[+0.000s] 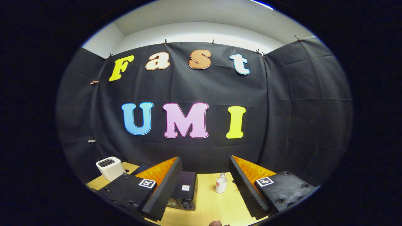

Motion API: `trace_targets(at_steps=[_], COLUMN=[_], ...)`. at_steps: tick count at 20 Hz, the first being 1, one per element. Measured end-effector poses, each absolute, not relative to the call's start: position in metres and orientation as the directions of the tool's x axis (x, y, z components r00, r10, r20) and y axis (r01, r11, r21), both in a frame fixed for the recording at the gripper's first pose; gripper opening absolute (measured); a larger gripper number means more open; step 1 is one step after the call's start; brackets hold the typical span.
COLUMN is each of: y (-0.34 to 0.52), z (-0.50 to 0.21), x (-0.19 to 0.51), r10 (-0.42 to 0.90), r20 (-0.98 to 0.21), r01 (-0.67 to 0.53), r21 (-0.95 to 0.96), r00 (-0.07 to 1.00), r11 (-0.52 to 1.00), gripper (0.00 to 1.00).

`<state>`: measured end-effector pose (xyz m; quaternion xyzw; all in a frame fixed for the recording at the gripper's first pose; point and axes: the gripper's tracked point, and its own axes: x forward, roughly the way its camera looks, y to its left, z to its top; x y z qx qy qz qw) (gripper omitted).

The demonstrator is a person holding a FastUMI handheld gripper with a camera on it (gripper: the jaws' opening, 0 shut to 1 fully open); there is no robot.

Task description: Open the toaster oven, put the food inside, and close the toaster oven door.

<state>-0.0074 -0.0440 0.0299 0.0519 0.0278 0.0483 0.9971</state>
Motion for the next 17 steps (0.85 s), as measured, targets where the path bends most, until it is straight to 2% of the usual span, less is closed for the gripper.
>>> trace_targets(at_steps=[17], y=[-0.122], z=[0.012], x=[-0.016], r10=[0.1], r20=[-0.064], r01=[-0.09], r21=[0.147], r00=[0.993], r11=[0.985], gripper=[0.99])
